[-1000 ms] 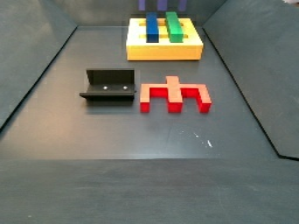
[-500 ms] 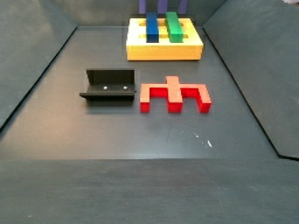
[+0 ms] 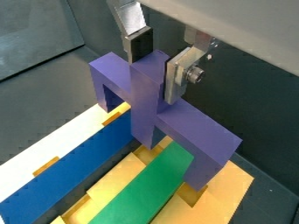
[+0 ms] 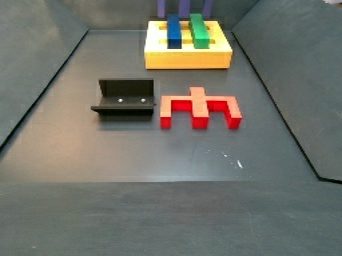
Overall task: Pick up the purple object. Move up. Move to above the board. Insert the purple object.
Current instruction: Insert the purple object.
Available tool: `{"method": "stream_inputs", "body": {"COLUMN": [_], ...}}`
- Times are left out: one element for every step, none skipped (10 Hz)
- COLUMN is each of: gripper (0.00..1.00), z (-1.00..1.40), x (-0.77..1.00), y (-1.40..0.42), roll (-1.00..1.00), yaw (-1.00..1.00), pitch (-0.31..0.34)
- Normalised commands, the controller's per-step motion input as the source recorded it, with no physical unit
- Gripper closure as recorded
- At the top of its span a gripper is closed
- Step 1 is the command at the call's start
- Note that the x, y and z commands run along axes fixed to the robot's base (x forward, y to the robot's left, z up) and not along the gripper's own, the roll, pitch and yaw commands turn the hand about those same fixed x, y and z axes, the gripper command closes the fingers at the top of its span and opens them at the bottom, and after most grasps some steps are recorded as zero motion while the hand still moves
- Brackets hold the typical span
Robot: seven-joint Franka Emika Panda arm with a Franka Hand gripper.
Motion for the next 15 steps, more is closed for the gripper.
{"method": "stream_inputs", "body": {"gripper": [1.00, 1.00, 1.00, 1.00, 1.00, 1.00, 1.00, 1.00, 1.00, 1.00, 1.00, 1.00, 1.00, 1.00, 1.00], "z": [-0.16, -0.19, -0.13, -0.19, -0.25, -0.29, -0.30, -0.33, -0.25, -0.11, -0.06, -0.04, 0.00, 0.00, 0.00], "x": [0.04, 0.00, -0.06, 0.00, 0.16, 0.18, 0.21, 0.19, 0.13, 0.00, 0.00, 0.00, 0.00, -0.15, -0.12], "y": [0.00, 0.00, 0.00, 0.00, 0.00, 0.00, 0.00, 0.00, 0.00, 0.00, 0.00, -0.02, -0.07, -0.02, -0.06], "roll": [0.06, 0.10, 0.08, 0.06, 0.07, 0.10, 0.12, 0.15, 0.17, 0.20, 0.19, 0.17, 0.18, 0.20, 0.17], "yaw": [0.00, 0.00, 0.00, 0.02, 0.03, 0.01, 0.01, 0.01, 0.01, 0.04, 0.00, 0.00, 0.00, 0.00, 0.00], "pitch": [-0.049, -0.049, -0.036, -0.067, -0.079, -0.090, -0.091, -0.097, -0.061, -0.004, 0.000, 0.000, 0.000, 0.000, 0.000]}}
